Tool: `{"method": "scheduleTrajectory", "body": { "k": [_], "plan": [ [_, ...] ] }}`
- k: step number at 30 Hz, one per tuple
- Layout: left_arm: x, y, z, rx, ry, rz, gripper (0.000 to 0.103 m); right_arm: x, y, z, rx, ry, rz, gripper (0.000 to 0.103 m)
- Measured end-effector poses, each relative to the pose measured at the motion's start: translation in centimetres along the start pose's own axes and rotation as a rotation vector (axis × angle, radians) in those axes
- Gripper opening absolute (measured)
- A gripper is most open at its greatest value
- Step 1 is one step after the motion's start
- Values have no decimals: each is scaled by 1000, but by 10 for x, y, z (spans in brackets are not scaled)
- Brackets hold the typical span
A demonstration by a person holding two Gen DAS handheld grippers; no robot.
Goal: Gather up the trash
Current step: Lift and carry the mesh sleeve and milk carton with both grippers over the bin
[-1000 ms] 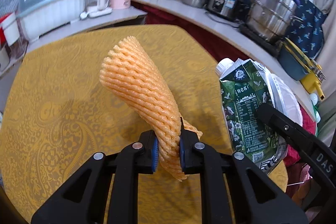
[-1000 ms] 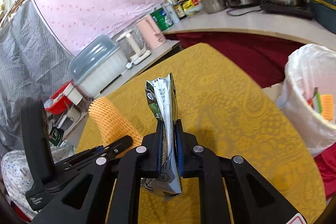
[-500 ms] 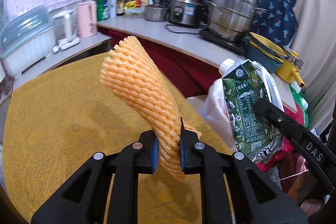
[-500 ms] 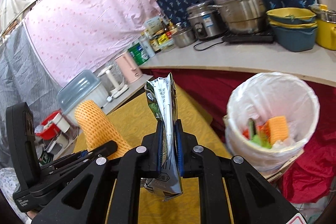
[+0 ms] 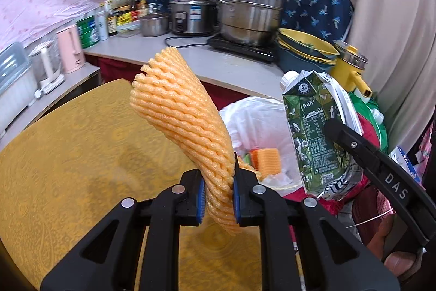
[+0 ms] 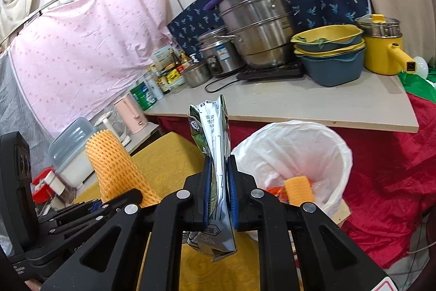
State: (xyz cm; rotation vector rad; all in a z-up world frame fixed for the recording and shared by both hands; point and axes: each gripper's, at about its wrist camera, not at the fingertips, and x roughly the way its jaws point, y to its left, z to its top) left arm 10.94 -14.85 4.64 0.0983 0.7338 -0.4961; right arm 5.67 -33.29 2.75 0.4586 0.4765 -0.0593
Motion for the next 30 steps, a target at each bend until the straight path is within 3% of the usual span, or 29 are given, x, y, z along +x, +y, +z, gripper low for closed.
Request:
{"method": "scheduleTrajectory", "body": {
  "k": [15,30],
  "plan": [
    [57,-66,21,103,41,-50,15,26,-64,14,65,-6,-77,12],
    [113,-82,24,114,109,-59,16,68,-100,12,87,41,-116,12]
  ]
}}
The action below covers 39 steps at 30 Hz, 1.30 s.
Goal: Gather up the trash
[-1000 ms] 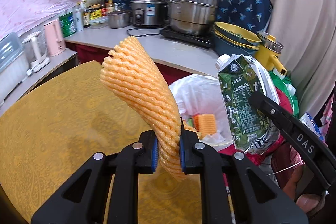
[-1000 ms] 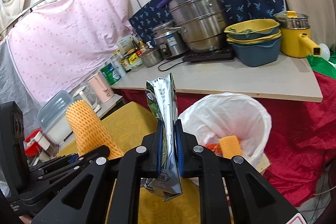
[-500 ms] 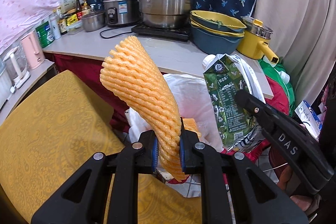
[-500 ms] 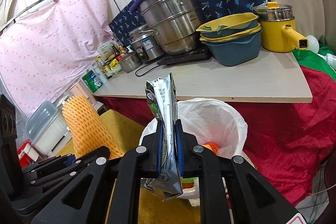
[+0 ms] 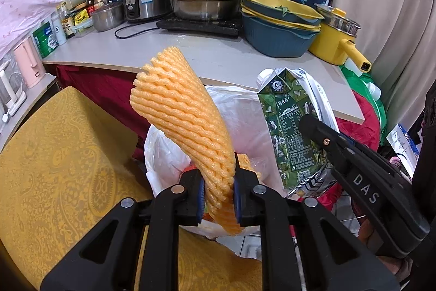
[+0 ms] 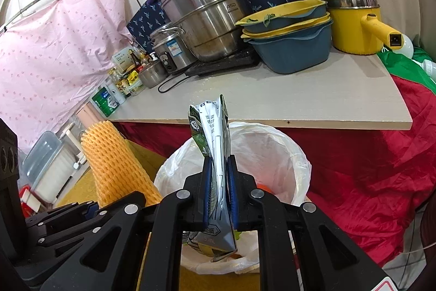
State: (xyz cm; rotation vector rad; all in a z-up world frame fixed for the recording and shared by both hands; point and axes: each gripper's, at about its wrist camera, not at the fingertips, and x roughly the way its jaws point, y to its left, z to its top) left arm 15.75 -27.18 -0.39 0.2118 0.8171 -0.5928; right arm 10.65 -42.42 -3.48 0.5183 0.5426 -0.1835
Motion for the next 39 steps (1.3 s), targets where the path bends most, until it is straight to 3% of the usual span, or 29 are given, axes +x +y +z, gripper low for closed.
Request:
{"method": "scheduleTrajectory", "body": {
  "k": [7,9,10,12,14,19,26,30,34,39],
  "plan": [
    [26,5,4,-24,33,-3,19,30,-1,-2,-10,37,-7,13],
    [28,6,4,-29,30,-2,28,35,-2,-1,-5,28,-14,16],
    [28,7,4,-32,21,12,39,35,-2,-1,1,16,-23,20],
    [26,10,5,-37,6,20,44,33,-3,1,14,-2,-31,37],
    [24,14,5,-43,4,20,54,29,-3,3,16,-17,-31,40],
    [13,19,5,-52,-9,32,55,16,3,6,1,-25,-36,43],
    [-16,26,-1,-55,-43,60,68,-14,23,5,-62,-31,-56,55],
    [-35,30,-9,-58,-54,78,69,-35,37,0,-93,-29,-70,62],
    [-50,34,-19,-62,-57,97,78,-51,49,-8,-118,-26,-82,66],
    [-68,40,-34,-76,-63,110,81,-68,58,-20,-118,-6,-77,68]
  ]
}}
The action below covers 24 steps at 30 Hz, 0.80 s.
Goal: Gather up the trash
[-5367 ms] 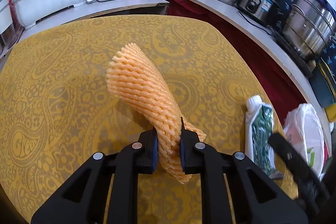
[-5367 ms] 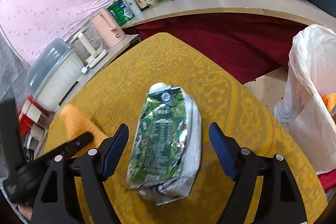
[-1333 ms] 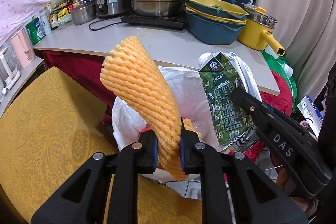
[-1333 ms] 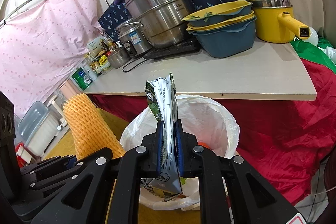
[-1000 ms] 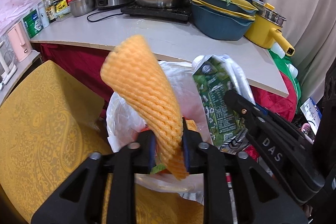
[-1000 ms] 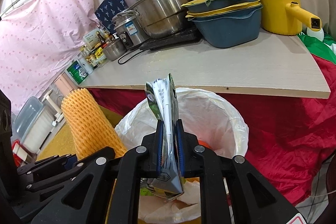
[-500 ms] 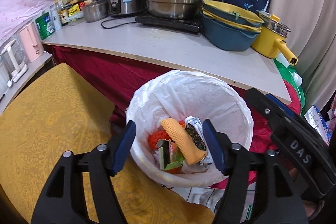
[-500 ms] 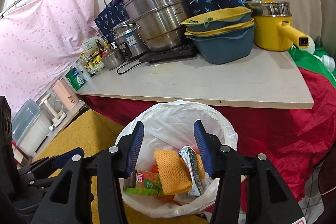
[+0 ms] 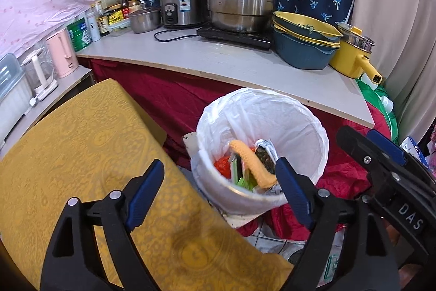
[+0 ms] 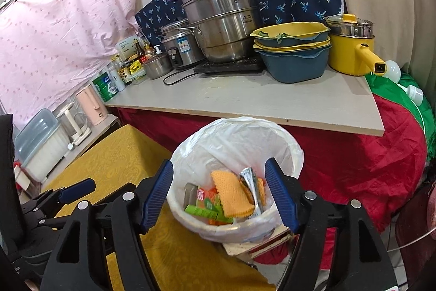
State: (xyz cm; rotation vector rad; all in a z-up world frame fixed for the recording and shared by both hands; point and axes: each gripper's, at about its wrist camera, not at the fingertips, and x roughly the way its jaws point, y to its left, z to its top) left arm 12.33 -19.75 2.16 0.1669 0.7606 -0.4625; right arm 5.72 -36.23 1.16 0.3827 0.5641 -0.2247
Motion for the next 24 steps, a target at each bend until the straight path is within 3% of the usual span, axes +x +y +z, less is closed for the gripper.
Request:
{"method": "scheduleTrajectory", "body": {
  "k": [6,13,16,24],
  "plan": [
    [-19,15,-16,-33,-9,25,88,-20,12,-14,-1,10,15,84],
    [-35,31,-27,-82,-24,64,91,-35,25,-29,-28,28,1,88],
    [-42,38,-32,-115,-35,65,92,-37,29,-36,-48,39,-13,96],
    [-49,50,-50,-151,-27,83,92,-45,35,-49,-76,49,-62,96]
  ]
}}
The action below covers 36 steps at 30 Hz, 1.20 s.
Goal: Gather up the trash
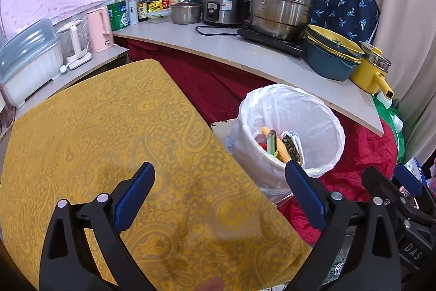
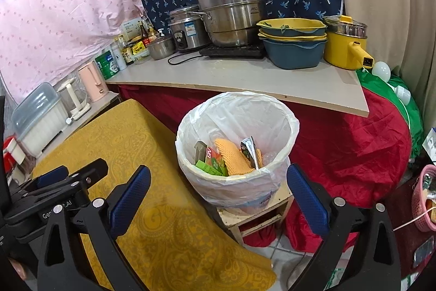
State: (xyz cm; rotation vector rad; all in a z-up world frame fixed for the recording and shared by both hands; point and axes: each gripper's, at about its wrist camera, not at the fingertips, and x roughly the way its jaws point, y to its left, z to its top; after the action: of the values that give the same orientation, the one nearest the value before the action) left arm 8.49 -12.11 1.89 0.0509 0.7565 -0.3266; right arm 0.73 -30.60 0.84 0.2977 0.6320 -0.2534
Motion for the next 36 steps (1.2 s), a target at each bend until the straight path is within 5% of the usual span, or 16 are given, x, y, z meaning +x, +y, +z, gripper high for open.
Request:
{"method": "scheduleTrajectory", "body": {
  "k": [36],
  "plan": [
    [-1,15,-26,11,3,54,92,-4,13,-20,-30,7,-49,96]
  ]
}}
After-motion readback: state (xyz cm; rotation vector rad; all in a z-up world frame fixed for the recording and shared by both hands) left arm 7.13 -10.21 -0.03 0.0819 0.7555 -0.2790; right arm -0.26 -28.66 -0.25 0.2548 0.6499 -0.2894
